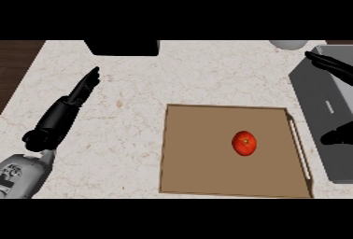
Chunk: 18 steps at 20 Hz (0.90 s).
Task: Pick the tomato from the tray and place it in the cardboard box
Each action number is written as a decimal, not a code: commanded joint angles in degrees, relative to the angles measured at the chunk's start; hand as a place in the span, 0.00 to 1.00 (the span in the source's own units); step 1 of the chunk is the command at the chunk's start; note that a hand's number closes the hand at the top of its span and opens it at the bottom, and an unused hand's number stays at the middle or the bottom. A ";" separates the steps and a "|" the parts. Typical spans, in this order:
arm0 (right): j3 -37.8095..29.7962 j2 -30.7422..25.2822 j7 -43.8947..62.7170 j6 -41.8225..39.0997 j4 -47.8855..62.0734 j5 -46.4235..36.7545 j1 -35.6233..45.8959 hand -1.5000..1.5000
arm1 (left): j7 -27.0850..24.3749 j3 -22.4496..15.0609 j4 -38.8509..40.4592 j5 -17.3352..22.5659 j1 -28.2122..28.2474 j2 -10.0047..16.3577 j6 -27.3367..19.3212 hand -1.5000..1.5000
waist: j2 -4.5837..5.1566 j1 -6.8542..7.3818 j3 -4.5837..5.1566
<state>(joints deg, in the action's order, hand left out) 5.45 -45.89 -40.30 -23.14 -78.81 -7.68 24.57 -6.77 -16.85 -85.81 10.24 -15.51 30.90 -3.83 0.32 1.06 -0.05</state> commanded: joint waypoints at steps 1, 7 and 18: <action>4.85 -4.58 -1.47 -0.74 -0.49 -10.06 2.29 0.00 | -1.69 0.01 1.66 -0.19 1.41 -0.60 1.17 0.50 | -0.04 0.01 0.10; 13.51 -5.67 7.99 -2.97 -14.97 -18.46 0.70 0.00 | 1.35 -0.03 -1.78 -1.72 1.88 -1.41 -0.55 0.50 | -0.72 -1.19 0.12; 17.42 -1.56 28.09 -12.09 -31.33 -28.35 -2.87 0.00 | -1.28 5.48 1.80 -1.58 1.60 -0.68 5.15 0.50 | -0.41 -1.31 0.10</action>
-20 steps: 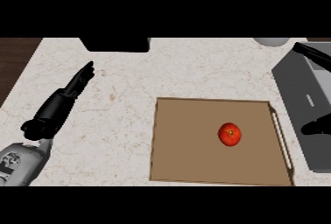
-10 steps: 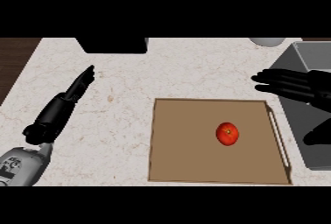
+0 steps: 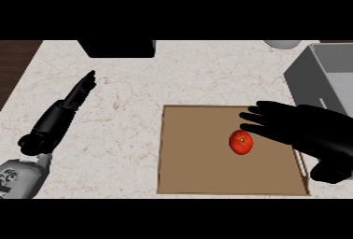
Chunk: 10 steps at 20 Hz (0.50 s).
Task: Pick the tomato from the tray and place it in the cardboard box
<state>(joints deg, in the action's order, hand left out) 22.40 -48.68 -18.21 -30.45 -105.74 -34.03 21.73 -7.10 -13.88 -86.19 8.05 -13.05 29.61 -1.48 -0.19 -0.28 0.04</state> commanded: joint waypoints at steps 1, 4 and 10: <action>1.20 2.21 8.79 -4.77 -7.71 -2.73 -3.43 0.00 | 1.85 1.31 0.30 -0.88 -1.67 -1.52 0.42 0.50 | 0.03 -0.21 -0.01; 2.80 6.00 8.70 -5.51 -2.90 -6.99 -2.31 0.00 | -1.15 2.94 1.16 -1.56 -0.15 -1.16 3.08 0.50 | 0.20 0.46 -0.03; 3.65 9.25 9.55 -3.58 -4.42 -14.46 -8.72 0.00 | 2.70 3.06 -2.48 -4.29 0.90 -4.70 2.84 0.50 | 0.13 0.36 -0.06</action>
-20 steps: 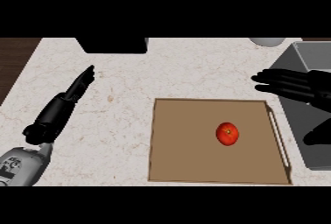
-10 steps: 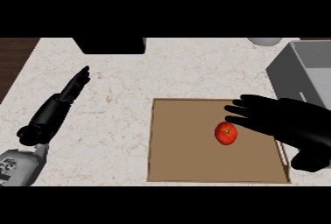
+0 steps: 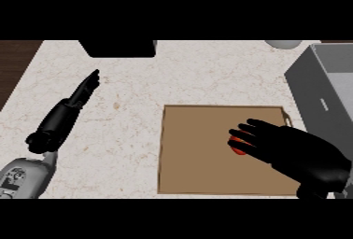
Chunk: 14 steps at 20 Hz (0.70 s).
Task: Pick the tomato from the tray and place it in the cardboard box
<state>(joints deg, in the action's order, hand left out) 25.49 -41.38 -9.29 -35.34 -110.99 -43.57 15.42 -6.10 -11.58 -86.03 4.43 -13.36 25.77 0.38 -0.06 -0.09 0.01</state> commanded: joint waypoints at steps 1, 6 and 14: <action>1.39 3.17 1.92 0.49 -0.37 -6.34 -1.42 0.00 | 2.70 1.24 0.00 -2.18 -2.21 -1.44 0.50 0.50 | 0.03 0.02 -0.02; 0.30 4.54 -2.38 5.49 4.01 -11.27 -4.03 0.00 | 1.08 1.42 1.74 -3.83 -0.75 -4.57 1.62 0.50 | 0.08 -0.01 -0.03; -1.49 9.62 -3.27 1.92 10.19 -17.37 2.83 0.00 | -0.88 5.66 1.98 -5.99 0.34 -4.46 5.13 0.50 | 0.11 0.21 -0.01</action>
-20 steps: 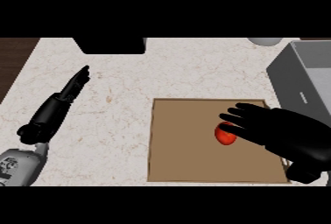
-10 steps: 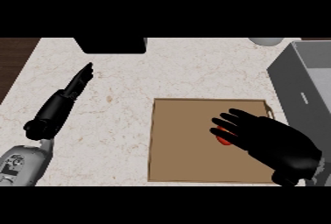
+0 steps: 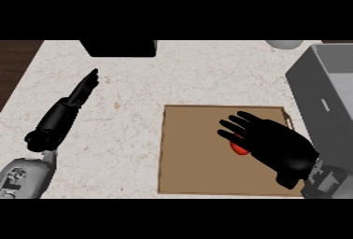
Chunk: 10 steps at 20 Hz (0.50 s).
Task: Pick the tomato from the tray and place it in the cardboard box
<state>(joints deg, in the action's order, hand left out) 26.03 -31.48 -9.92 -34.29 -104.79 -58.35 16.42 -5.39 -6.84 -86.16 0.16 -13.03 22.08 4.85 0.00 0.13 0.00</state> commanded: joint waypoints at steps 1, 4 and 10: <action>4.10 2.98 2.39 1.86 0.33 -6.35 -3.32 0.00 | 4.62 0.38 -5.32 -0.38 1.16 -1.09 0.27 0.50 | -0.08 0.03 -0.01; 0.69 3.42 -2.79 5.11 7.65 -8.01 -0.56 0.00 | 3.16 2.63 -3.04 -0.26 -0.44 -1.01 3.29 0.50 | 0.02 -0.03 -0.01; -0.94 6.79 -7.26 7.70 14.21 -9.78 -0.27 0.00 | 3.77 2.42 -5.86 -3.39 1.95 -4.42 1.76 0.50 | -0.01 0.06 -0.01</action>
<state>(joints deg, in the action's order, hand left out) 26.10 -26.15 -14.47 -28.23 -94.32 -66.64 16.31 -3.05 -4.35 -89.36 -1.79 -12.24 19.86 7.38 0.01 0.19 -0.01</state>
